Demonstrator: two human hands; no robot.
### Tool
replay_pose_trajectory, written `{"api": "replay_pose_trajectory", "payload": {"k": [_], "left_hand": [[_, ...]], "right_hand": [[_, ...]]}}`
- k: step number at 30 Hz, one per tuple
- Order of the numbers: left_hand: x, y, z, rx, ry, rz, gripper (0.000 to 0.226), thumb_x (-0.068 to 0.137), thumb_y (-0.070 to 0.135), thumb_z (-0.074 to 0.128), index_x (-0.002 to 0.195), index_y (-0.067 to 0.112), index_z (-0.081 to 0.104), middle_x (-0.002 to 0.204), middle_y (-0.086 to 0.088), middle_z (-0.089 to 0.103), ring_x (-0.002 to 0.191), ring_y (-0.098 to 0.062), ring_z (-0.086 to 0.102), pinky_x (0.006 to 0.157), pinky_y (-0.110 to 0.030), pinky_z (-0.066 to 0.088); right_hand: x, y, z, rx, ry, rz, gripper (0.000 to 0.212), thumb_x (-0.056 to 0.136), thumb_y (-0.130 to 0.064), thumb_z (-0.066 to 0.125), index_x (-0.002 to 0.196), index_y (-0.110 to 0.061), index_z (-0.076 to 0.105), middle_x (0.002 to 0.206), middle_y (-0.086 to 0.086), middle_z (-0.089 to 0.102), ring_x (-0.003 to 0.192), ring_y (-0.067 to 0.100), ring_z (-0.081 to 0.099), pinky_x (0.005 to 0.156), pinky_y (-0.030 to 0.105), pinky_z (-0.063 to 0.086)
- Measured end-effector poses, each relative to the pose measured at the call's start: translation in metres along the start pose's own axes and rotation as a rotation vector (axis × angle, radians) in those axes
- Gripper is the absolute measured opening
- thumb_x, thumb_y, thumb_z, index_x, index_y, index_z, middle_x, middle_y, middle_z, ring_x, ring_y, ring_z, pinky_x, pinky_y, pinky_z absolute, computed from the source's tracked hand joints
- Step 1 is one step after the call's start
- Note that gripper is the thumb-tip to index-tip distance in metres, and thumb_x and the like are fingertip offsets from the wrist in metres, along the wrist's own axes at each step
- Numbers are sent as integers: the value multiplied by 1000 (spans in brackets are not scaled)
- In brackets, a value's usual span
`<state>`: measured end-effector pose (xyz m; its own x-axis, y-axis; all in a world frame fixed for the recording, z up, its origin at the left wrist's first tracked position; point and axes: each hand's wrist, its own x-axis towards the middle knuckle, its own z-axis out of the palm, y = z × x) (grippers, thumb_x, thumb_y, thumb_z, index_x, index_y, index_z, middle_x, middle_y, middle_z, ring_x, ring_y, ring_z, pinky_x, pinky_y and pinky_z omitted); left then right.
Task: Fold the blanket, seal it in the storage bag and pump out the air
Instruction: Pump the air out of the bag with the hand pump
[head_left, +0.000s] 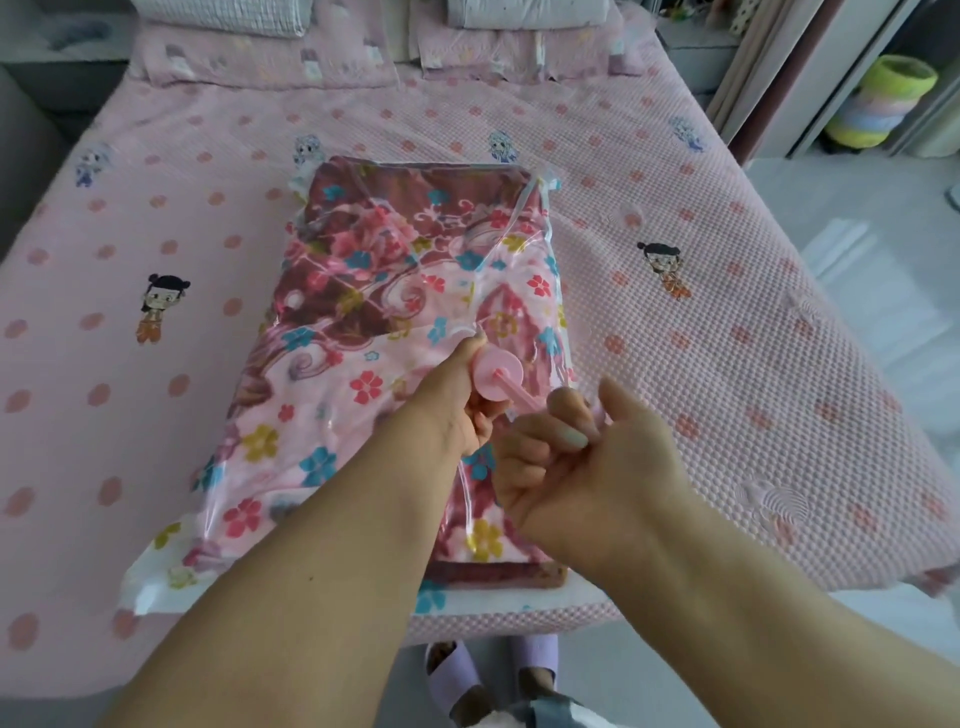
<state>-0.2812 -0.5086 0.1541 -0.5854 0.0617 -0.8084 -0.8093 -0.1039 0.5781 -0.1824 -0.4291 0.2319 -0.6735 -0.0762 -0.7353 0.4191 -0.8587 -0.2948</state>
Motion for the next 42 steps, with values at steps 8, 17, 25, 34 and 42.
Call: {"api": "replay_pose_trajectory", "payload": {"k": [8, 17, 25, 34, 42], "left_hand": [[-8, 2, 2, 55, -127, 38, 65, 97, 51, 41, 47, 13, 59, 32, 5, 47, 24, -3, 43, 33, -11, 35], [-4, 3, 2, 72, -121, 75, 60, 99, 45, 39, 51, 14, 58, 32, 7, 48, 26, 0, 45, 35, -9, 37], [-1, -2, 3, 60, -2, -18, 46, 82, 62, 56, 71, 17, 60, 39, 4, 52, 28, -7, 47, 42, -15, 35], [2, -1, 2, 19, -45, -13, 47, 82, 58, 56, 75, 14, 67, 52, 3, 56, 44, -7, 50, 45, -17, 35], [4, 0, 5, 57, -115, 58, 70, 99, 46, 35, 40, 15, 59, 31, 9, 44, 25, -2, 40, 34, -9, 31]], "right_hand": [[31, -2, 12, -153, 46, -92, 62, 95, -57, 24, 47, -18, 30, 44, -4, 29, 40, 14, 29, 46, 18, 25], [43, -4, 28, -67, 161, -48, 59, 94, -60, 27, 53, -19, 34, 42, -4, 31, 41, 14, 29, 48, 21, 21], [7, -4, -4, 27, 34, 15, 66, 93, -63, 24, 46, -17, 28, 45, -4, 25, 42, 13, 27, 43, 18, 23], [5, -6, 0, 2, -22, 32, 66, 94, -60, 24, 45, -16, 29, 45, -3, 27, 43, 14, 28, 44, 19, 23], [37, -9, 19, -193, 110, -134, 60, 95, -60, 26, 50, -20, 32, 43, -5, 31, 42, 13, 28, 47, 21, 21]]}}
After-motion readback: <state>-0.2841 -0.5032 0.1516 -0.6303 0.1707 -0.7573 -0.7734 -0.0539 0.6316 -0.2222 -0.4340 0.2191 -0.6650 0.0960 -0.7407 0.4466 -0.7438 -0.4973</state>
